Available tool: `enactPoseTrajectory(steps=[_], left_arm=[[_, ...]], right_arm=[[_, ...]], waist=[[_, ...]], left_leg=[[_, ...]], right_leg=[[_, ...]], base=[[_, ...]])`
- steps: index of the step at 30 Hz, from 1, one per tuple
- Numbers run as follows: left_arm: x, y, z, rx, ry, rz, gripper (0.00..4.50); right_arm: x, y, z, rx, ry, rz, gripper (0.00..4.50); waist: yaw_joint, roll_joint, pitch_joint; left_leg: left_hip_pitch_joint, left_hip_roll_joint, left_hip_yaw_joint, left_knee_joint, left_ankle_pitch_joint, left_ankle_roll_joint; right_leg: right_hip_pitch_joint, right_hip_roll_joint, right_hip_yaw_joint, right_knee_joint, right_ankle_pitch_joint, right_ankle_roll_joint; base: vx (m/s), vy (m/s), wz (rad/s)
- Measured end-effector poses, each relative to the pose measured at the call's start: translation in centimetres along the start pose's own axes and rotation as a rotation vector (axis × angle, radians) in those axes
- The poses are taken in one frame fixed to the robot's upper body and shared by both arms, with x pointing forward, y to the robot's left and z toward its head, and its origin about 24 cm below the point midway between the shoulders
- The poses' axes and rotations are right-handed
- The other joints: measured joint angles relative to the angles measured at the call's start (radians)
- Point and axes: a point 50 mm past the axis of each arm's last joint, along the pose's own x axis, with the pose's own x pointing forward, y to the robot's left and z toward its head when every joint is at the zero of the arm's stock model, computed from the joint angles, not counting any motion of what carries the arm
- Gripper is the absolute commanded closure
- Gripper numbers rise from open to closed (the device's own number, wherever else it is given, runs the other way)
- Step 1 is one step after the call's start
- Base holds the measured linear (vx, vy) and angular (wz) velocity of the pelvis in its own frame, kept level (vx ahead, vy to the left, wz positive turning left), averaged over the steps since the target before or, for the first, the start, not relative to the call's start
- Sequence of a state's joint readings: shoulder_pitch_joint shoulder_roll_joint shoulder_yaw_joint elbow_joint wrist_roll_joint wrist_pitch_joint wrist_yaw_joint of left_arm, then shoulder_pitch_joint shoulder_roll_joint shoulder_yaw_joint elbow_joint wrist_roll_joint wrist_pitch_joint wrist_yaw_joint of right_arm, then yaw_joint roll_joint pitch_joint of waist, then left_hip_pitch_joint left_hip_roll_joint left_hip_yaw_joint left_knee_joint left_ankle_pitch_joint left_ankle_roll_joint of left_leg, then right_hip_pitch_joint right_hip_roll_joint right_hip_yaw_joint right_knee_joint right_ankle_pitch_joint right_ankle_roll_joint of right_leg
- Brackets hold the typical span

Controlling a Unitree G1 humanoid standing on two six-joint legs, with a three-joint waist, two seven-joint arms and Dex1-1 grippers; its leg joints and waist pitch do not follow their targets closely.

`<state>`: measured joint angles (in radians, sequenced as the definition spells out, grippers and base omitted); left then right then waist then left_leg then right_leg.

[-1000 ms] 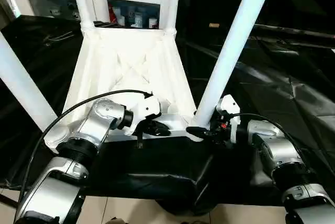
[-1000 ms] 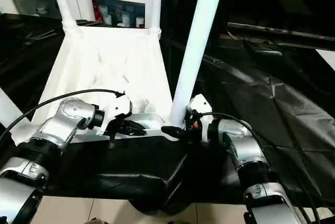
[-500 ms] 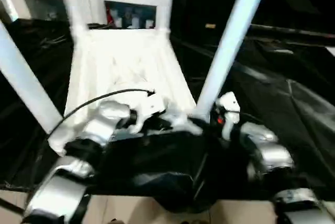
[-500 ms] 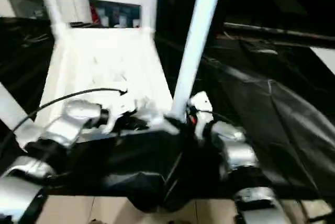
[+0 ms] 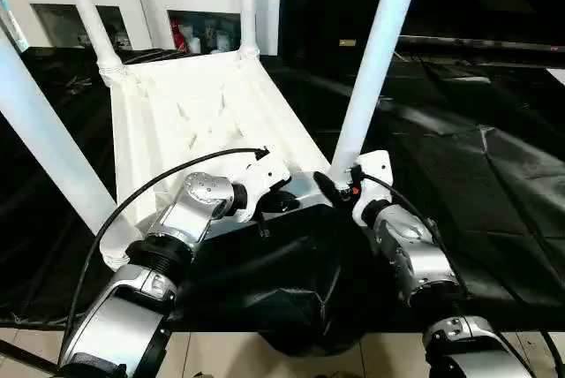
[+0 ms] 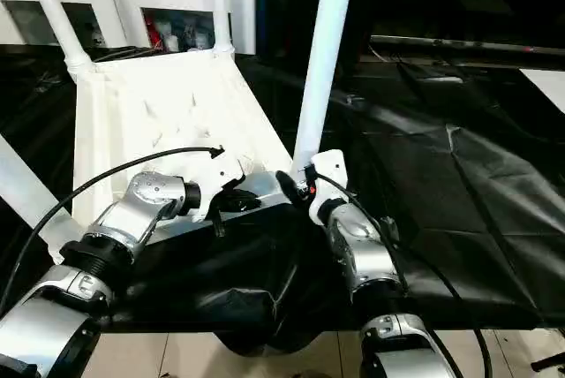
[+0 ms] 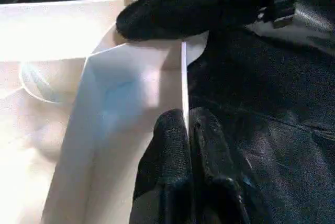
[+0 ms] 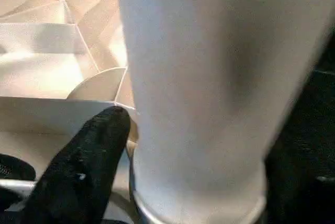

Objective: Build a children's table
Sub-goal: Rotate leg to tighten

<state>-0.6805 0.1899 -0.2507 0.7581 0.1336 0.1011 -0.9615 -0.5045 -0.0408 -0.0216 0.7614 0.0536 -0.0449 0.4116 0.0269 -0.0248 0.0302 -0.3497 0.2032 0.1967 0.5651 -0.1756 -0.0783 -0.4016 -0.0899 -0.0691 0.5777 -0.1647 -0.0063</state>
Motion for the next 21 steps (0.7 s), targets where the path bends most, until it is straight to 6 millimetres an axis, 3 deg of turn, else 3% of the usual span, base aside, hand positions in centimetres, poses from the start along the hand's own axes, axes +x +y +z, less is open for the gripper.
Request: enactPoseTrajectory(steps=[5, 12, 18, 21], left_arm=[[-1.1, 0.0, -0.4, 0.022, -0.013, -0.055, 4.50], [-3.4, 0.1, -1.2, 0.048, -0.011, -0.187, 4.50], [-4.1, 0.3, -1.5, 0.056, -0.002, -0.218, 4.50], [-4.1, 0.2, -1.5, 0.054, -0.002, -0.225, 4.50]], right_arm=[[-0.9, -0.8, 0.3, -0.061, 0.019, 0.185, 0.79], [-3.0, -2.0, 0.9, -0.176, 0.073, 0.481, 0.79], [-3.7, -2.3, 1.0, -0.153, 0.092, 0.583, 0.79], [-3.9, -2.2, 1.0, -0.137, 0.095, 0.611, 1.12]], waist=[[-0.002, -0.002, 0.001], [0.013, -0.002, 0.003], [0.026, -0.004, 0.004], [0.031, -0.004, 0.005]], left_leg=[[-0.002, 0.001, 0.000, -0.002, 0.000, 0.000], [-0.004, 0.003, 0.002, -0.006, -0.001, 0.002], [-0.005, 0.003, 0.004, 0.000, -0.002, 0.003], [-0.004, 0.003, 0.004, 0.000, -0.002, 0.003]], right_leg=[[-0.001, 0.001, 0.000, 0.001, 0.001, 0.000], [-0.006, 0.002, -0.001, 0.001, -0.001, -0.004], [-0.006, 0.001, 0.000, 0.002, -0.001, -0.005], [-0.006, 0.001, 0.000, 0.003, 0.000, -0.005]], base=[[0.000, 0.000, 0.00], [0.000, 0.000, 0.00], [0.000, 0.000, 0.00], [0.000, 0.000, 0.00]])
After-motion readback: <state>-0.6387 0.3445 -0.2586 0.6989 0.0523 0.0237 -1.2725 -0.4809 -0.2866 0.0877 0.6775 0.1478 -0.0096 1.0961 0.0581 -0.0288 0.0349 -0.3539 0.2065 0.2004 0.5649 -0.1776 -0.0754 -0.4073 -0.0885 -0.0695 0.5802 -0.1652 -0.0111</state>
